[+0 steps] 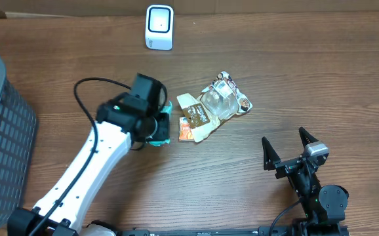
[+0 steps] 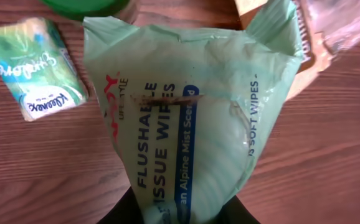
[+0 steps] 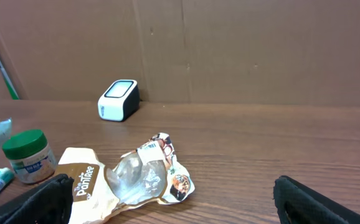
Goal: Scan the item barcode
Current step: 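Carry the wipes pack past the scanner and set it on the table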
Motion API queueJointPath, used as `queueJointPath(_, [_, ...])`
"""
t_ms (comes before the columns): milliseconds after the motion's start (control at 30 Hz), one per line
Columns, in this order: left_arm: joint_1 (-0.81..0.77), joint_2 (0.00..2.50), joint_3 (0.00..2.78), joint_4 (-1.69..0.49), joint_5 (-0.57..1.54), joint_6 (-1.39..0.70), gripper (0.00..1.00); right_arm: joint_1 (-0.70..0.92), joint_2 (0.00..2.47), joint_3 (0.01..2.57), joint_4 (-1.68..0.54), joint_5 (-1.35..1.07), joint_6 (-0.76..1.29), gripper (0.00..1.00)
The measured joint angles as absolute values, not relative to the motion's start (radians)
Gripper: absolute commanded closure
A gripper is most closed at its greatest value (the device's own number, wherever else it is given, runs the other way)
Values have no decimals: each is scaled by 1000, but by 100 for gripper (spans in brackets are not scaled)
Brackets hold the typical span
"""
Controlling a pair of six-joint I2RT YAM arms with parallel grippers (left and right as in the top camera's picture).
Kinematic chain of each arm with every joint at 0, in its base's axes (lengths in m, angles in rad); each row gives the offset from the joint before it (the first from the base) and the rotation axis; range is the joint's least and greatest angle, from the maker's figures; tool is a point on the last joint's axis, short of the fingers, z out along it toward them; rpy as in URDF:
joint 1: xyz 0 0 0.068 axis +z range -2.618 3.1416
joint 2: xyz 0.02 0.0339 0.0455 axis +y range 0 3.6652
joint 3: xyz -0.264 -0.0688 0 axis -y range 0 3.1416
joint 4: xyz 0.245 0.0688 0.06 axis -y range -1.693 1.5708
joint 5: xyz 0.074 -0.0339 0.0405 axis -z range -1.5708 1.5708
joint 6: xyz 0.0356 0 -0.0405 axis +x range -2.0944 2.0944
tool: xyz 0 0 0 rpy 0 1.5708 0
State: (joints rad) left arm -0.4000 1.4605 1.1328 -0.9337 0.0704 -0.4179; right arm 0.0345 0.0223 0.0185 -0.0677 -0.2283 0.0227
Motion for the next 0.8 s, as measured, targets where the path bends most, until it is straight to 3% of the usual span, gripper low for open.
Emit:
queueJointPath(600, [-413, 1614, 1066, -814, 7, -459, 86, 35, 22, 19, -68, -228, 23, 0])
queueJointPath(800, [-413, 1626, 1066, -810, 6, -469, 58, 35, 22, 19, -67, -228, 22, 0])
